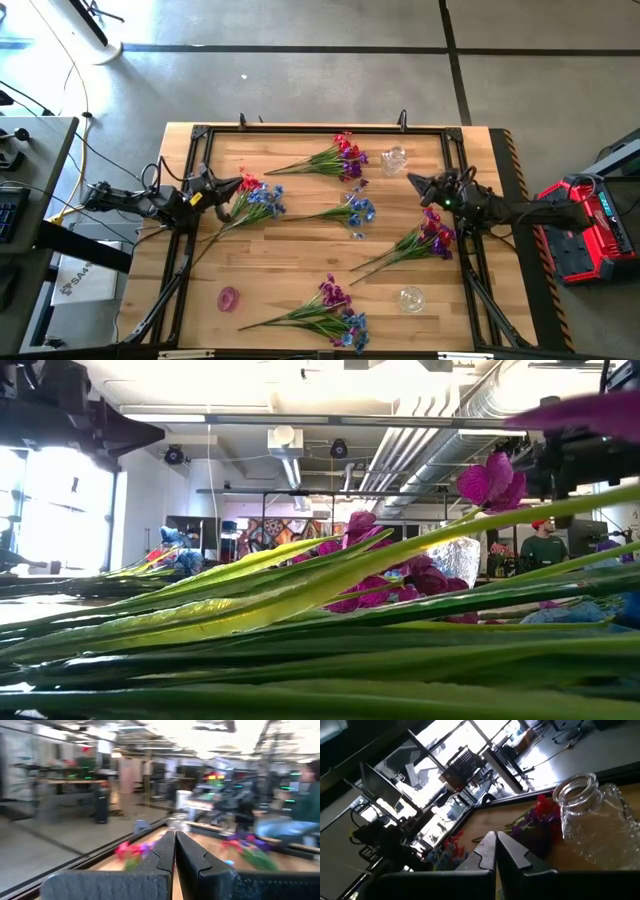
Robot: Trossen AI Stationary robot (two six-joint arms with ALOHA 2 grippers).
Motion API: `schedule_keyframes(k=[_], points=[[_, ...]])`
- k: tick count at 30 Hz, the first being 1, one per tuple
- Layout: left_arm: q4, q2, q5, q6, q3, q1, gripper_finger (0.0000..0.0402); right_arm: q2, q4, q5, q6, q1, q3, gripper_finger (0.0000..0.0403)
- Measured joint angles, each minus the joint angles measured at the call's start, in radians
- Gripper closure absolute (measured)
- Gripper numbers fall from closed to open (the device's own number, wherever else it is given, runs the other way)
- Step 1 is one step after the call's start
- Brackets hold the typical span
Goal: Sort flowers into vase by color
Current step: Put the top right blue flower into the top transparent flower vase
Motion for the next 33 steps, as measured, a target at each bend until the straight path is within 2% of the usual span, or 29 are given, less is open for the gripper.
schedule_keyframes(k=[3, 9, 16, 20, 26, 33], points=[[0.035, 0.027, 0.053, -0.015, 0.000, 0.000, 0.0401, 0.052, 0.037, -0.038, 0.016, 0.000, 0.000, 0.0402], [0.059, 0.158, 0.038, -0.057, 0.048, 0.014, 0.0389, 0.147, 0.166, -0.107, -0.034, 0.000, 0.001, 0.0402], [0.043, 0.461, 0.066, -0.087, 0.195, 0.043, 0.0322, 0.209, 0.295, -0.079, -0.177, 0.000, 0.014, 0.0402], [0.021, 0.652, 0.116, -0.069, 0.283, 0.062, 0.0285, 0.222, 0.310, -0.072, -0.203, 0.000, 0.015, 0.0402], [0.012, 0.894, 0.195, -0.054, 0.400, 0.105, 0.0281, 0.222, 0.303, -0.148, -0.194, 0.000, 0.015, 0.0396], [0.020, 1.124, 0.328, -0.049, 0.521, 0.179, 0.0279, 0.222, 0.282, -0.228, -0.199, 0.000, 0.017, 0.0345]])
